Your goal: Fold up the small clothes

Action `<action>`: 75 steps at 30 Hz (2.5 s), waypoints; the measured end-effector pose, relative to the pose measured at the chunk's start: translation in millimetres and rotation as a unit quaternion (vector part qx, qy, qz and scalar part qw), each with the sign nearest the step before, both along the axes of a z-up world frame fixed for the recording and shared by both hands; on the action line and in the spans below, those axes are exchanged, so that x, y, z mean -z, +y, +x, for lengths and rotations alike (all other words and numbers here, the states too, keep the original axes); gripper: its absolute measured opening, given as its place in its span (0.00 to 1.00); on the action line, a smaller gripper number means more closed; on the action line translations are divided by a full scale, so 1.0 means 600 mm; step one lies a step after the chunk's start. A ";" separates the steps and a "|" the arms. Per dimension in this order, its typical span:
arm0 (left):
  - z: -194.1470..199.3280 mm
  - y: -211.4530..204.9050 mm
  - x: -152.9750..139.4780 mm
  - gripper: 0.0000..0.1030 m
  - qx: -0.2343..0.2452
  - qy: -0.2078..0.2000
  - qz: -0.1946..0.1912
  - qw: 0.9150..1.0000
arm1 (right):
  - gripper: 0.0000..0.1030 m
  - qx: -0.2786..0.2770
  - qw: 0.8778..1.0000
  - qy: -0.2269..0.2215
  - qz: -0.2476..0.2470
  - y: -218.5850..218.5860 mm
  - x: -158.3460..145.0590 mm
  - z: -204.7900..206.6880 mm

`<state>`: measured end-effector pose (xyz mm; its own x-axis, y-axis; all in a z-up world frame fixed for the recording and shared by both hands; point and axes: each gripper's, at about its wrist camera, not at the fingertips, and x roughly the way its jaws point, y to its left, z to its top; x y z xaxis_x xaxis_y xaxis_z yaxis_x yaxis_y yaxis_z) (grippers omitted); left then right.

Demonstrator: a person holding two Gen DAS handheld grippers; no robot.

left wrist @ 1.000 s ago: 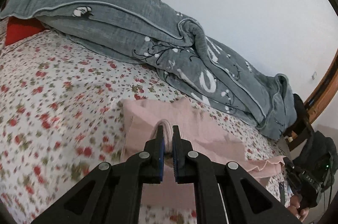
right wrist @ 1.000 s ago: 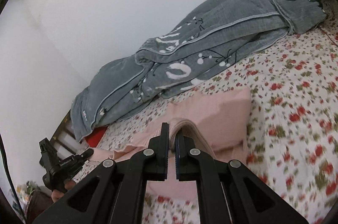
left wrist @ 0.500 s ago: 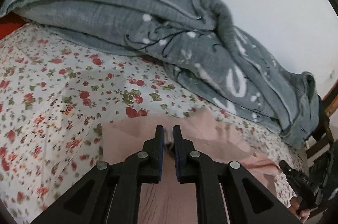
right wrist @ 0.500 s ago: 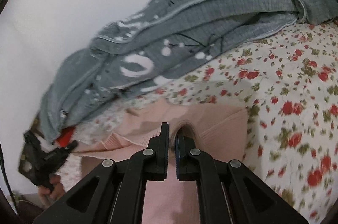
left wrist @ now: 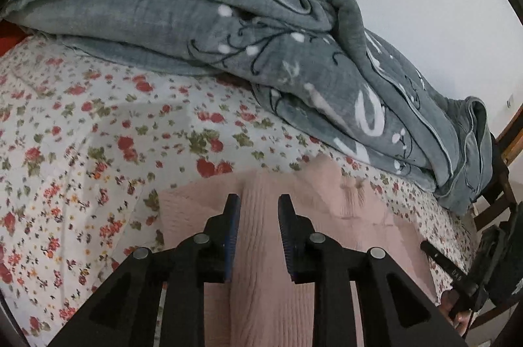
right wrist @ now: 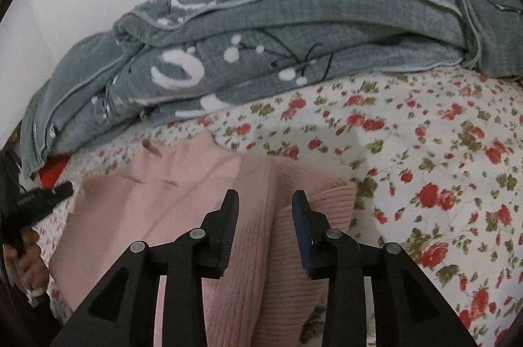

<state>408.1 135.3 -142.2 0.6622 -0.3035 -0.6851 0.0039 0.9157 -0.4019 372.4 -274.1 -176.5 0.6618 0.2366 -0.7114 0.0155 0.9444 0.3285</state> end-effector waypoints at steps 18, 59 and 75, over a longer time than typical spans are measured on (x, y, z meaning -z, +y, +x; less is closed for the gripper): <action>0.036 -0.053 0.055 0.08 0.022 0.011 0.111 0.994 | 0.05 -0.025 0.999 0.020 -0.020 0.019 0.016 0.020; -0.164 -0.010 0.028 0.70 -0.041 -0.019 0.070 0.997 | 0.74 -0.020 0.999 -0.020 -0.038 -0.006 -0.039 -0.144; -0.113 0.007 0.080 0.71 -0.029 0.031 0.025 0.999 | 0.73 -0.029 0.999 0.036 -0.024 0.024 0.014 -0.109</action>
